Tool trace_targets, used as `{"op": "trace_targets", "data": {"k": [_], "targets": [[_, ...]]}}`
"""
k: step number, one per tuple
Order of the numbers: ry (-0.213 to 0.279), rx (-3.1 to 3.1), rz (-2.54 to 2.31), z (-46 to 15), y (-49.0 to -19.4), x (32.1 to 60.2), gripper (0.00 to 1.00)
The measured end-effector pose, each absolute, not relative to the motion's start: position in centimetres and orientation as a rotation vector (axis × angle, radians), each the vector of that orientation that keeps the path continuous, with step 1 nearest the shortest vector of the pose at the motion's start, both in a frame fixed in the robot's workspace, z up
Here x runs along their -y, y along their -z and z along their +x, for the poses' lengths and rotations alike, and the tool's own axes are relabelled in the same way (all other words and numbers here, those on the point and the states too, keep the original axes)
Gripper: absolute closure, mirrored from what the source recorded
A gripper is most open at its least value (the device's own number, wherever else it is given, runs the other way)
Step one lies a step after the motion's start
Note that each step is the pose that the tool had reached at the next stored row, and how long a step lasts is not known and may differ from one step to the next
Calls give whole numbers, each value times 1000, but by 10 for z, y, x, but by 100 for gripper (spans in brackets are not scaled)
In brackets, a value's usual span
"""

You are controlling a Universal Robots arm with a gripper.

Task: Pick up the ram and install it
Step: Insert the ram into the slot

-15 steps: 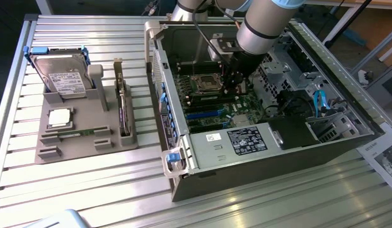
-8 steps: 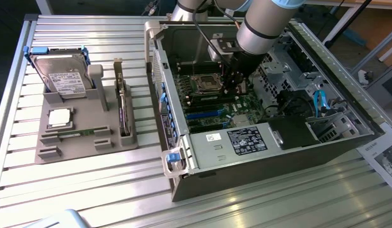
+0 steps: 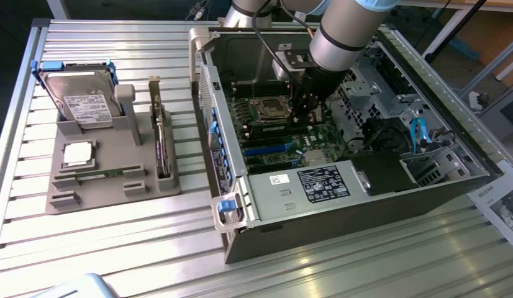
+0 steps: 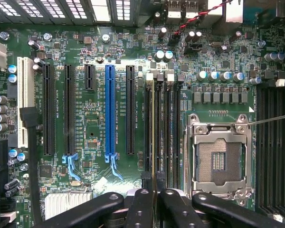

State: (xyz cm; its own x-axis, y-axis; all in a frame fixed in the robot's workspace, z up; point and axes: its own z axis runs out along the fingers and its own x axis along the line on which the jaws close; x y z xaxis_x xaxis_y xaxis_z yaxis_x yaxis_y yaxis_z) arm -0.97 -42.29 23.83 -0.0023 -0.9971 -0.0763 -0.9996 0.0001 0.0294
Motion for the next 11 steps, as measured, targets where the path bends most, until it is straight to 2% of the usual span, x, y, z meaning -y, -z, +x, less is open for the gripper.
{"op": "trace_targets", "data": {"k": [11], "targets": [[-116, -2197, -2195, -9, -238, 424, 88]]}}
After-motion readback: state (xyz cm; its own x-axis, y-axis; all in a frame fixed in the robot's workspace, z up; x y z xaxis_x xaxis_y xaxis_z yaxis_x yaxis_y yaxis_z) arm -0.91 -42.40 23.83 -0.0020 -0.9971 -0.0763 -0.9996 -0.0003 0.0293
